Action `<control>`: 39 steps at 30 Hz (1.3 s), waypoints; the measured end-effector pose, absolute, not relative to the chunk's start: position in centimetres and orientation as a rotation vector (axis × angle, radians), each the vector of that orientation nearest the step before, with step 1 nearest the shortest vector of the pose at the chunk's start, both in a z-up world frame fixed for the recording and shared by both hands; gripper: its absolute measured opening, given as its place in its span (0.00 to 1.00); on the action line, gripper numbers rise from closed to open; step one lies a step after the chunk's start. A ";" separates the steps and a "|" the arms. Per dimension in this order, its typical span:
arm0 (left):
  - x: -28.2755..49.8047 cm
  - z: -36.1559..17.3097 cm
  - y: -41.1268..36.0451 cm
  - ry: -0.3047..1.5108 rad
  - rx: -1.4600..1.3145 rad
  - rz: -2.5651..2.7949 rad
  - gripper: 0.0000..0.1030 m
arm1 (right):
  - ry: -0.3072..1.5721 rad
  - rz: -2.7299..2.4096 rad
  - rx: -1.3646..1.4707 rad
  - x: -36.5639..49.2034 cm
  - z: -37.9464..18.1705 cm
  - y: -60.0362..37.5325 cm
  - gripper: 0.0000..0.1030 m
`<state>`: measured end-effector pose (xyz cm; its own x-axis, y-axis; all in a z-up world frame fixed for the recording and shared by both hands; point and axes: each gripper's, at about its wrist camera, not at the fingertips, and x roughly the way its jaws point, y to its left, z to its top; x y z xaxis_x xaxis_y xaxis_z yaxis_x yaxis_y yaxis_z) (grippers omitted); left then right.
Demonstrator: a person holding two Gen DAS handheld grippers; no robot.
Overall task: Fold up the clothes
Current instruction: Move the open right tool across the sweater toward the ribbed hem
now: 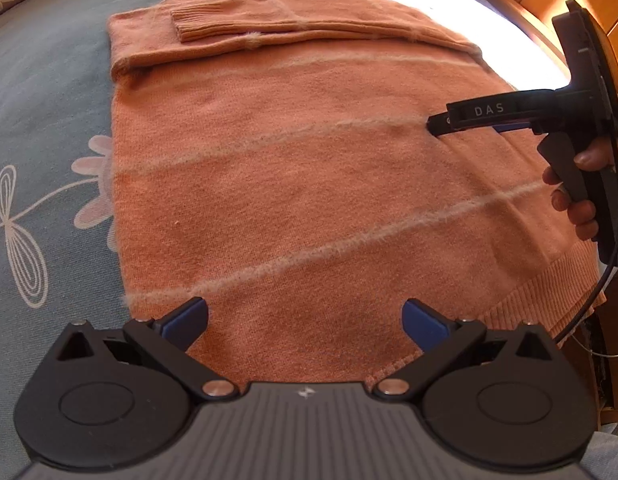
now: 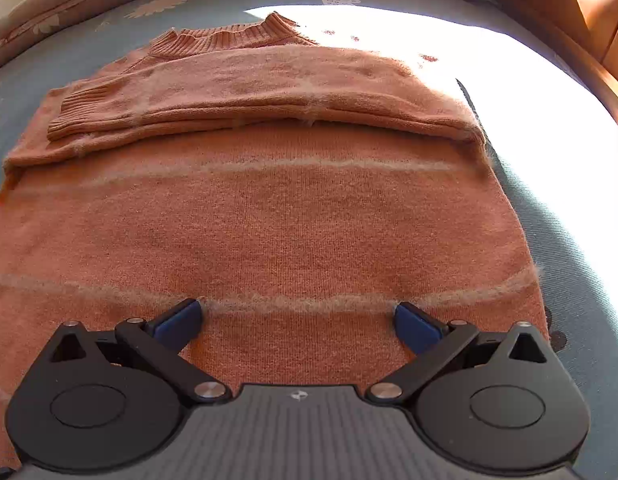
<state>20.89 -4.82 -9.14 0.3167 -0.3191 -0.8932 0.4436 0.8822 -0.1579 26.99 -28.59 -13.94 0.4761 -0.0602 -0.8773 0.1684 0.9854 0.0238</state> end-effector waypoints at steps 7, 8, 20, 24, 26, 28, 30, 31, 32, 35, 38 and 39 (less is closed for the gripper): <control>21.3 -9.0 -7.6 1.096 0.171 -0.668 0.99 | 1.115 -0.118 0.111 27.7 -13.7 -28.8 1.00; 21.0 -9.1 -7.7 1.107 0.184 -0.688 0.99 | 1.124 -0.112 0.111 27.7 -13.7 -28.9 1.00; 19.7 -10.1 -9.1 1.176 0.325 -0.849 0.99 | 1.159 -0.113 0.088 20.9 -12.9 -28.1 1.00; 20.3 -10.1 -9.7 1.169 0.361 -0.859 0.99 | 1.120 -0.009 0.073 18.8 -12.5 -25.8 1.00; 20.6 -10.1 -10.1 1.165 0.379 -0.864 0.99 | 1.130 0.049 0.055 18.8 -13.1 -24.7 1.00; 20.9 -10.1 -10.4 1.161 0.397 -0.869 0.99 | 1.130 0.054 0.011 18.4 -13.6 -24.2 1.00; 21.2 -10.1 -10.7 1.158 0.414 -0.874 0.99 | 1.127 0.036 0.014 17.3 -13.7 -25.3 1.00; 21.4 -10.1 -10.9 1.156 0.423 -0.876 0.99 | 1.138 0.016 0.038 16.5 -13.7 -26.3 1.00; 21.4 -10.2 -11.0 1.155 0.433 -0.877 0.99 | 1.149 -0.003 0.063 15.8 -13.6 -27.3 1.00; 21.3 -10.4 -11.1 1.153 0.464 -0.879 0.99 | 1.180 -0.057 0.128 13.8 -13.6 -30.1 1.00; 21.2 -10.6 -11.2 1.152 0.495 -0.880 0.99 | 1.220 -0.083 0.110 13.1 -13.3 -30.6 1.00; 21.1 -10.7 -11.3 1.151 0.505 -0.880 0.99 | 1.222 -0.096 0.122 13.2 -13.1 -30.7 1.00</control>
<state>21.12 -11.27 -10.70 0.1404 -0.3352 -0.9316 0.8111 0.5786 -0.0859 13.15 -30.66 -13.11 0.3388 -0.0082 -0.9408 0.1393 0.9894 0.0416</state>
